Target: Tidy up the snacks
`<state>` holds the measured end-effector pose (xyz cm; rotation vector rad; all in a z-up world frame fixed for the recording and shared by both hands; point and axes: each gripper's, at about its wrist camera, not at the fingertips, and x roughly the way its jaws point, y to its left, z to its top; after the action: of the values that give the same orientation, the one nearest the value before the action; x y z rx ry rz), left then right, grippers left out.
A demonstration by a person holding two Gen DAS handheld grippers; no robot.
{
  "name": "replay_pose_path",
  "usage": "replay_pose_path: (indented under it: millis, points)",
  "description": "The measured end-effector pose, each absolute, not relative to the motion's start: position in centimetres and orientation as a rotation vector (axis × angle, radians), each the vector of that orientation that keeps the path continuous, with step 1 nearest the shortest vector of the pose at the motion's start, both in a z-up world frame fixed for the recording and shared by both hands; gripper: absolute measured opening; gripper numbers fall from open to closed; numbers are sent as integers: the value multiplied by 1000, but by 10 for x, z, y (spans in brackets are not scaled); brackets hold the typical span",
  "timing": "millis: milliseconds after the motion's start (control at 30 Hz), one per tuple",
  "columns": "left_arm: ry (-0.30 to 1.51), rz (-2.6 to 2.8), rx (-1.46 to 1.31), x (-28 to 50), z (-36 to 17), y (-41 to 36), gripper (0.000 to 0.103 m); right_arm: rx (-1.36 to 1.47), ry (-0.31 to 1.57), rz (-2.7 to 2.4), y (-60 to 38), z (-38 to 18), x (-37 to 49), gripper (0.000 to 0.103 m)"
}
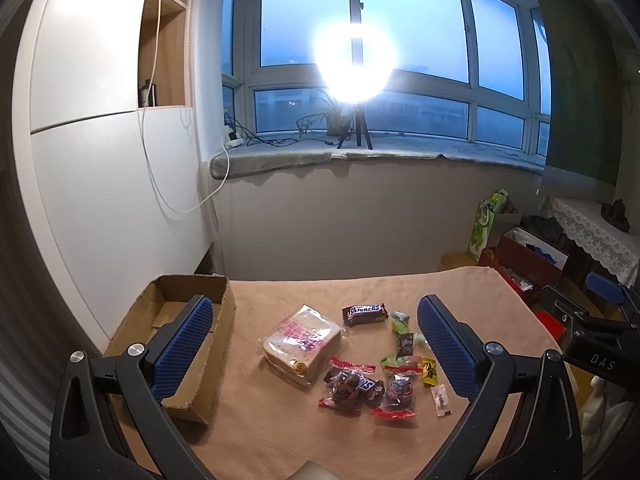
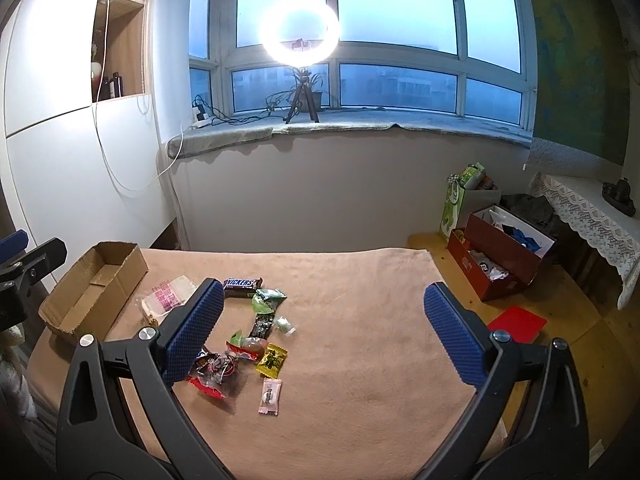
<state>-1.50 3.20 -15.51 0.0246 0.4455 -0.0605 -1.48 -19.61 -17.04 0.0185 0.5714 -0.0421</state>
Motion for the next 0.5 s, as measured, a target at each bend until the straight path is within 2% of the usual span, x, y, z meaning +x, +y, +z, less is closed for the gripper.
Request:
replay_pose_path:
  millis: [500]
  points:
    - [532, -60, 48, 2, -187, 44, 102, -19, 655, 44, -196, -201, 1, 102]
